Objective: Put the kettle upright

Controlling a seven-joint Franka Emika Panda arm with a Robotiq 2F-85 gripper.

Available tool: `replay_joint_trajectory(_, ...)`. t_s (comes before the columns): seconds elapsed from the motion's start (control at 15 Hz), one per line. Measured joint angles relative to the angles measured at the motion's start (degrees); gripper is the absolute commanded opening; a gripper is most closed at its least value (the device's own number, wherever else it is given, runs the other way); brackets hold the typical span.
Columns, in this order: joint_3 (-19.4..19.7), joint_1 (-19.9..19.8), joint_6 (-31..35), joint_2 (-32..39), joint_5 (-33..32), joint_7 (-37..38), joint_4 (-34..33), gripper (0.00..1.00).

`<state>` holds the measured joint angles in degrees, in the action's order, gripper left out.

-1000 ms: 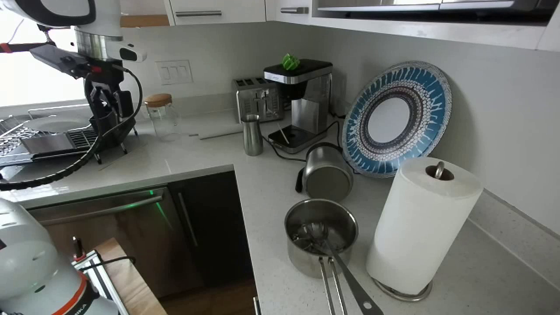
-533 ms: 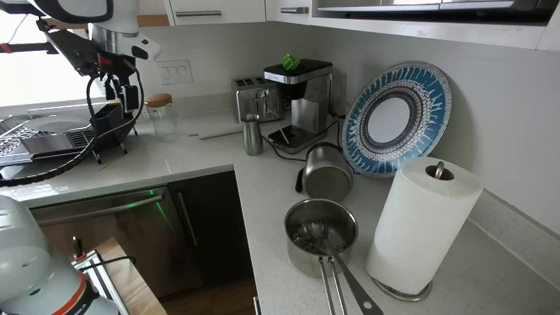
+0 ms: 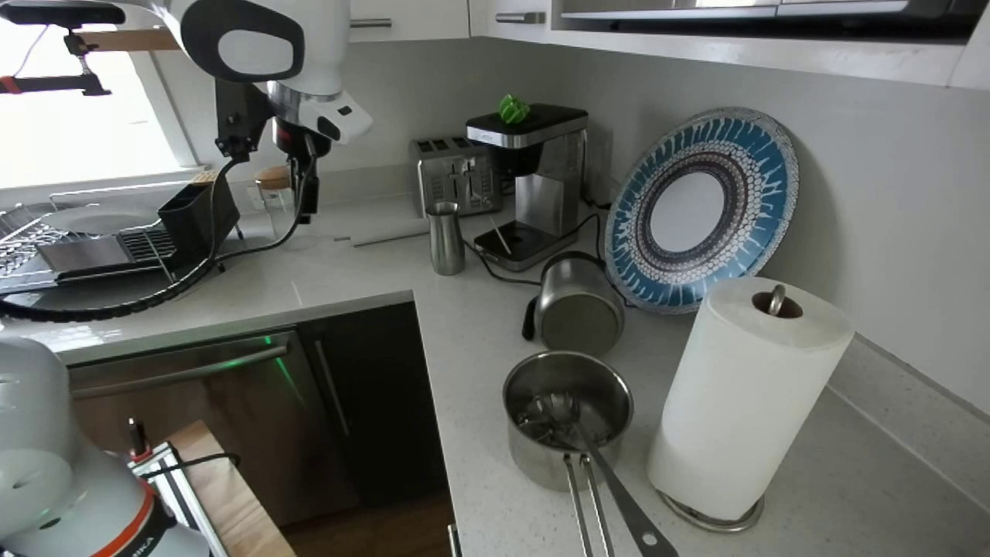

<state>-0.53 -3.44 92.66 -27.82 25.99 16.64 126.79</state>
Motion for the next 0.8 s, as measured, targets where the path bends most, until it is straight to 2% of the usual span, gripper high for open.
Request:
replay_joint_trajectory(0.2,1.9,-0.3,0.3,1.5,2.8,-0.1,0.0,1.00)
replay_joint_trajectory(0.53,2.2,-0.3,0.6,1.5,3.2,0.0,0.0,1.00)
replay_joint_trajectory(0.8,1.8,-1.8,11.1,2.1,2.7,5.0,1.2,1.00)
